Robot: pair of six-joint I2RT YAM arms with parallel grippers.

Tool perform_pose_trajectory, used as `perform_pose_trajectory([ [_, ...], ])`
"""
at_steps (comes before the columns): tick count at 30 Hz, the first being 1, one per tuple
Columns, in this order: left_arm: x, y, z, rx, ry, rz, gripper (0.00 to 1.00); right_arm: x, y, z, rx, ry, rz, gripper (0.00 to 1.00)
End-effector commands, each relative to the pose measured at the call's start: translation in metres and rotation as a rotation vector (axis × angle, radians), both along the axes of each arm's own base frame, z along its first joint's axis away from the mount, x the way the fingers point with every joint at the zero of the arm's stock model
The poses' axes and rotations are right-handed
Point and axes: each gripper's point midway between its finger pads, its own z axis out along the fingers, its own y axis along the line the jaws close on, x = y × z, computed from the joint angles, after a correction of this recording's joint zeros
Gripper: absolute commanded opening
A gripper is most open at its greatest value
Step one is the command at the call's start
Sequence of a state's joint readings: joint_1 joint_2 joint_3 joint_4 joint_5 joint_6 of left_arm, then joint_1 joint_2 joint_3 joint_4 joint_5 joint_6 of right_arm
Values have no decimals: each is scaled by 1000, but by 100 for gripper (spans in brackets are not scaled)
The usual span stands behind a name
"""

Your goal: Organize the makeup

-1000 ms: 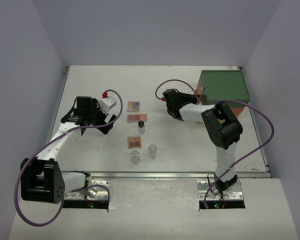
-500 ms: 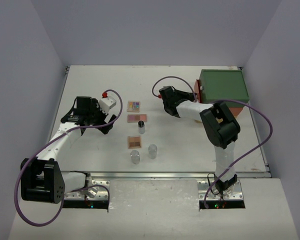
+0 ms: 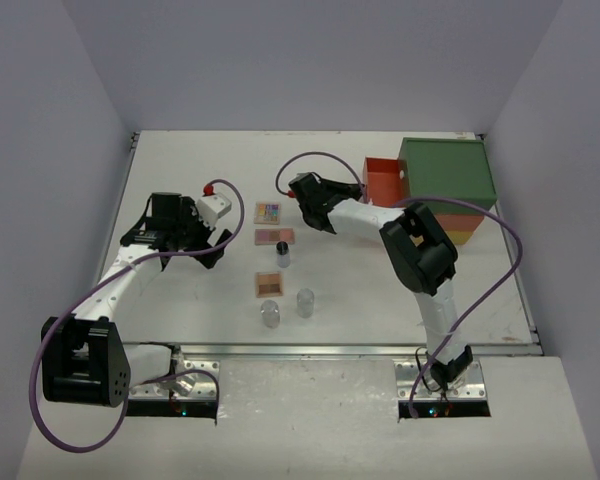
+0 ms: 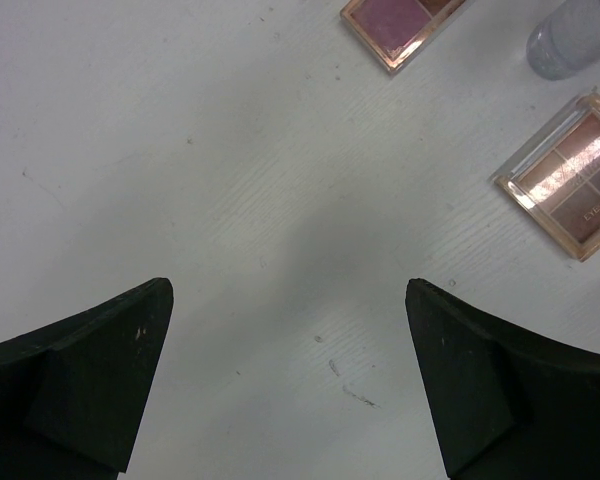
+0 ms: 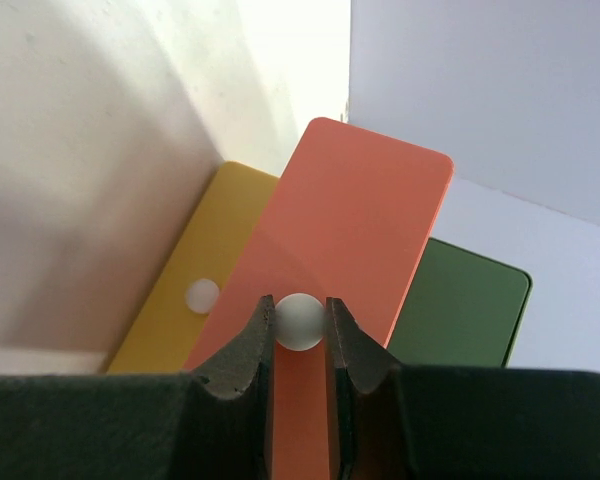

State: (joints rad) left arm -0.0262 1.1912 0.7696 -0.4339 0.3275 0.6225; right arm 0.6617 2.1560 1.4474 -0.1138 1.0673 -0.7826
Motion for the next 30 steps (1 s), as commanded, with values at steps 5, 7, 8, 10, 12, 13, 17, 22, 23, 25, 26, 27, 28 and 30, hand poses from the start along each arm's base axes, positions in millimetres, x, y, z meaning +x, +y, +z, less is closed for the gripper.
perform_pose_trajectory([
  [5,7,2,12,-8,-48,-9,100,8,35,4,121,-25,3,0],
  [7,6,2,12,-13,-47,-9,100,6,35,1,139,-26,-3,1],
  [8,6,1,12,-16,-45,-10,100,5,34,-1,143,-18,-6,4],
  [10,6,0,12,-21,-42,-11,100,3,34,-2,146,-10,-11,19],
  [12,6,0,13,-25,-44,-7,100,0,33,2,160,-6,-18,35],
  [13,6,0,13,-26,-43,-6,100,-2,32,2,166,3,-21,38],
  [17,6,-1,17,-34,-39,-1,100,-9,40,13,293,24,-24,54],
  [22,6,-2,21,-43,-41,7,100,-24,59,40,520,40,0,75],
  [23,6,-1,22,-43,-43,8,100,-27,62,42,549,55,6,79],
  [25,6,-1,25,-44,-46,11,100,-35,73,49,651,92,25,84],
  [26,6,-1,27,-45,-50,13,100,-44,82,57,745,121,40,87],
  [27,6,-1,29,-44,-53,16,100,-52,90,65,826,145,55,89],
  [28,6,0,30,-43,-57,18,100,-59,97,74,896,154,69,89],
  [30,5,0,33,-42,-69,19,100,-79,108,83,1042,193,86,92],
])
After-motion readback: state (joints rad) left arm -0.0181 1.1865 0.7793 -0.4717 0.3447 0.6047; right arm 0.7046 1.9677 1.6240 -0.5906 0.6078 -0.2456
